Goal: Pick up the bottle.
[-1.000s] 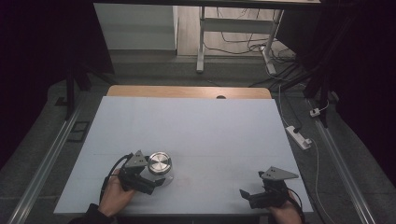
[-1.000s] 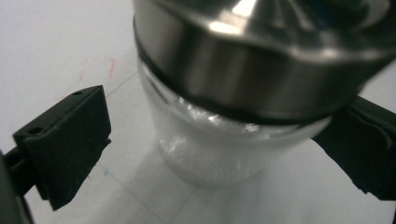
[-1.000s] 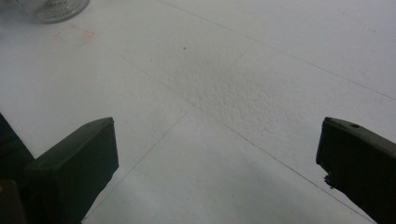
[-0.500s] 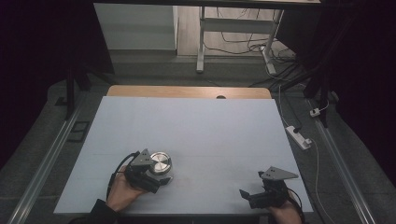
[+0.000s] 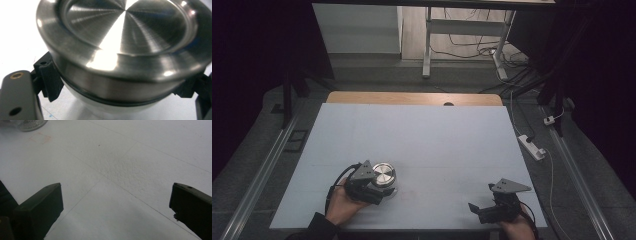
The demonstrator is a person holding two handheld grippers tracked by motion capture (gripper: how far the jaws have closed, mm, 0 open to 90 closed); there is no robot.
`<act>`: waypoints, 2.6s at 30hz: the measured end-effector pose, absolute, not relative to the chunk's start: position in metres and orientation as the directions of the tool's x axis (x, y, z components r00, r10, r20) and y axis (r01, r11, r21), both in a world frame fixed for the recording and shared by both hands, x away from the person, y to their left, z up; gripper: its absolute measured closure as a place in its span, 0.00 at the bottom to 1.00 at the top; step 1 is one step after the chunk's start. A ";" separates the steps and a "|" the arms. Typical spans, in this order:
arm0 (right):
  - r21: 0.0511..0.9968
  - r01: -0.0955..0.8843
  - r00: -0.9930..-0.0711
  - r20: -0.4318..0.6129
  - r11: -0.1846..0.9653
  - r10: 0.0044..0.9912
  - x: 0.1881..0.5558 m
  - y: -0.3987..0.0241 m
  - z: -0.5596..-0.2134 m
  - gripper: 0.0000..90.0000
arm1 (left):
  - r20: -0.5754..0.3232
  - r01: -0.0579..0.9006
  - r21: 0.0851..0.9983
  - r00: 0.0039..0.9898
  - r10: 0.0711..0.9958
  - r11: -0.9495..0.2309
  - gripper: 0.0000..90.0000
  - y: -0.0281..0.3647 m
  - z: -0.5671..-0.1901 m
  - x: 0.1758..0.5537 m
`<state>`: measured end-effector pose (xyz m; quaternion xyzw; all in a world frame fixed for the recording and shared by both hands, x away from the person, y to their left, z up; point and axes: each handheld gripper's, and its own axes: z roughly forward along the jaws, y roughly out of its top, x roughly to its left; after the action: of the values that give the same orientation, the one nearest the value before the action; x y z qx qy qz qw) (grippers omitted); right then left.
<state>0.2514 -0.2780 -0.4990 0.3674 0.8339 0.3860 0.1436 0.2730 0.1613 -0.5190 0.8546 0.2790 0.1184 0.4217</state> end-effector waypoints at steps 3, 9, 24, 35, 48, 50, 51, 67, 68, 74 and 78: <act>0.748 0.502 -0.689 0.043 0.433 0.724 0.251 -0.278 -0.499 0.00 | -0.032 0.370 0.794 0.818 0.575 -0.482 0.17 0.162 -0.520 0.273; 0.749 0.501 -0.689 0.042 0.433 0.724 0.251 -0.278 -0.499 0.00 | -0.036 0.390 0.778 0.811 0.584 -0.493 0.17 0.160 -0.517 0.273; 0.751 0.496 -0.691 0.038 0.436 0.722 0.251 -0.278 -0.499 0.00 | -0.039 0.408 0.781 0.788 0.614 -0.473 0.18 0.162 -0.509 0.273; 0.752 0.498 -0.689 0.040 0.432 0.724 0.251 -0.278 -0.499 0.00 | -0.016 0.385 0.791 0.790 0.613 -0.476 0.18 0.158 -0.496 0.276; 0.752 0.499 -0.688 0.041 0.431 0.725 0.251 -0.278 -0.499 0.00 | -0.019 0.360 0.799 0.816 0.578 -0.482 0.18 0.148 -0.479 0.281; 0.752 0.499 -0.688 0.041 0.431 0.725 0.251 -0.278 -0.499 0.00 | -0.017 0.356 0.800 0.819 0.574 -0.484 0.18 0.147 -0.477 0.282; 0.752 0.499 -0.688 0.041 0.431 0.724 0.251 -0.278 -0.499 0.00 | -0.016 0.354 0.800 0.820 0.572 -0.484 0.18 0.146 -0.476 0.282; 0.753 0.501 -0.688 0.047 0.427 0.724 0.251 -0.278 -0.499 0.00 | -0.024 0.321 0.814 0.852 0.523 -0.485 0.18 0.126 -0.454 0.292; 0.753 0.501 -0.688 0.048 0.427 0.724 0.251 -0.278 -0.499 0.00 | -0.025 0.318 0.814 0.856 0.517 -0.487 0.18 0.122 -0.452 0.294; 0.752 0.504 -0.690 0.055 0.425 0.722 0.252 -0.279 -0.499 0.00 | -0.027 0.309 0.814 0.865 0.501 -0.491 0.18 0.113 -0.449 0.298; 0.755 0.508 -0.687 0.064 0.416 0.724 0.252 -0.280 -0.499 0.00 | -0.028 0.302 0.817 0.872 0.489 -0.491 0.18 0.106 -0.447 0.300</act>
<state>0.2519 -0.2797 -0.4990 0.3710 0.8300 0.3932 0.1372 0.3002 0.1057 -0.4470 0.8572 0.2309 0.1044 0.4484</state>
